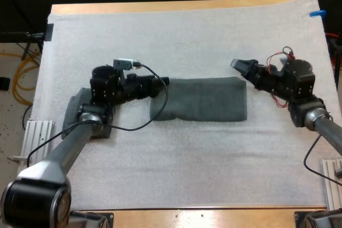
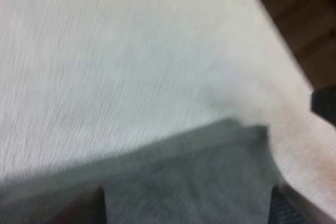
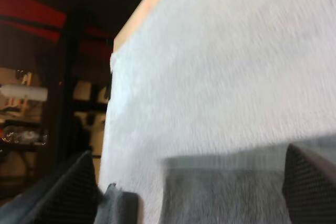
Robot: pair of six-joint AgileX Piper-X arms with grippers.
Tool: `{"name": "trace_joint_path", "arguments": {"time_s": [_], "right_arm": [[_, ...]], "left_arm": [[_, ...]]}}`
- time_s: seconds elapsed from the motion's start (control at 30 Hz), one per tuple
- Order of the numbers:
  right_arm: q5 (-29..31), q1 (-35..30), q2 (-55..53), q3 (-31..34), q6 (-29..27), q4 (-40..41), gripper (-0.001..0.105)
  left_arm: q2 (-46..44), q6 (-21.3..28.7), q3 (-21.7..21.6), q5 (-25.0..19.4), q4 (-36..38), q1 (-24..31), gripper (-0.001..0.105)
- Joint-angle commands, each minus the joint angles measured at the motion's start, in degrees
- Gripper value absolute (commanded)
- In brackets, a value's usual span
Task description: Pick towel from pile fold and stack
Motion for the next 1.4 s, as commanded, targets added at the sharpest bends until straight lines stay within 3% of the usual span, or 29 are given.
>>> {"name": "trace_joint_path", "arguments": {"time_s": [0.0, 0.17, 0.33, 0.43, 0.73, 0.97, 1.17, 1.37], "right_arm": [[0.72, -0.23, -2.5, -1.56, -3.81, 2.32, 0.071], [6.62, -0.23, -9.31, -4.89, -15.23, 16.01, 0.071], [12.59, -0.23, -17.08, -7.82, -26.54, 32.37, 0.071], [14.57, -0.23, -21.84, -8.42, -27.8, 40.79, 0.072], [20.14, -0.23, -31.89, -8.41, -29.67, 60.46, 0.071], [23.6, -0.23, -29.93, -8.41, -31.58, 60.56, 0.071], [22.68, -0.23, -20.42, -8.41, -31.59, 57.41, 0.071], [13.99, -1.34, -8.22, -8.53, -31.92, 51.19, 0.071]], "left_arm": [[-2.34, 0.43, -1.22, -0.01, 0.27, 0.29, 0.063], [-9.45, 4.81, -4.06, -1.73, 9.13, 0.99, 0.063], [-19.23, 19.6, -7.51, -10.12, 27.98, 0.94, 0.063], [-25.47, 24.29, -8.39, -13.63, 36.34, 0.94, 0.063], [-40.84, 24.89, -8.37, -14.17, 50.8, 0.94, 0.063], [-42.22, 24.89, -8.37, -15.12, 52.25, 0.94, 0.063], [-40.99, 23.53, -8.37, -12.9, 53.37, 0.94, 0.063], [-40.99, 20.25, -8.37, -7.19, 54.68, 0.68, 0.063]]}}
